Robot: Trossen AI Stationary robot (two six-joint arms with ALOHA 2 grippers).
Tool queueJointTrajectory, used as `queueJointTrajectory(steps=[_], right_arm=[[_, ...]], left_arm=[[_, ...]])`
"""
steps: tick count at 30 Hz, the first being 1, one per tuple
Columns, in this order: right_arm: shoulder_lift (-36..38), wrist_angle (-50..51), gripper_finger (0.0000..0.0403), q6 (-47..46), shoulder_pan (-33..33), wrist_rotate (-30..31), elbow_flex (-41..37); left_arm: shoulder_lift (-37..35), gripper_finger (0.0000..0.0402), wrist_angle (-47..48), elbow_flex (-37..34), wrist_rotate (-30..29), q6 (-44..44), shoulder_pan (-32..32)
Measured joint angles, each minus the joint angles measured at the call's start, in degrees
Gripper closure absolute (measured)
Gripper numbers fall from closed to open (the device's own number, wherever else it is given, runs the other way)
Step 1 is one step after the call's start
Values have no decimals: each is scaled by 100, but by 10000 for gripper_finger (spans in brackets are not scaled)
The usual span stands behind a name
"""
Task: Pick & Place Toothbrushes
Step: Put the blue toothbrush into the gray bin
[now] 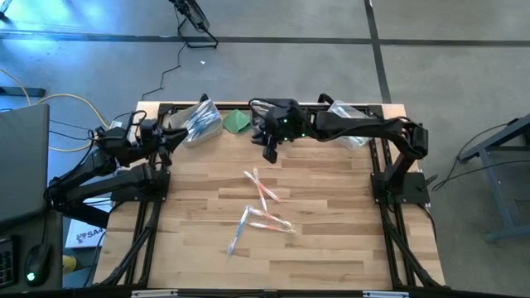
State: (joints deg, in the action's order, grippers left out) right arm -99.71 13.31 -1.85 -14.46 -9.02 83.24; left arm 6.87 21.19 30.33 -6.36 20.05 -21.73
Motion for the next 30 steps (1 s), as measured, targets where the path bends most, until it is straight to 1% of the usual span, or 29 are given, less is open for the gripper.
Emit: queueJointTrajectory(steps=[5,11,17,21,25,28,30], right_arm=[[233,127,347,108,18,18,3],[547,324,372,676,-82,-37,2],[968,845,386,886,-448,-643,-33],[1284,878,388,922,-636,-930,-378],[1613,712,389,920,-826,-1089,-907],[1887,528,389,827,-979,-1093,-1337],[2068,362,389,736,-1081,-1108,-1609]], left_arm=[[1,339,0,0,37,299,2],[83,339,-75,2,71,448,2],[499,339,-180,2,-20,502,2],[1005,339,-334,2,-122,623,2],[1595,339,-925,0,54,641,17],[1998,339,-1308,2,87,641,164],[2234,339,-1504,2,3,641,335]])
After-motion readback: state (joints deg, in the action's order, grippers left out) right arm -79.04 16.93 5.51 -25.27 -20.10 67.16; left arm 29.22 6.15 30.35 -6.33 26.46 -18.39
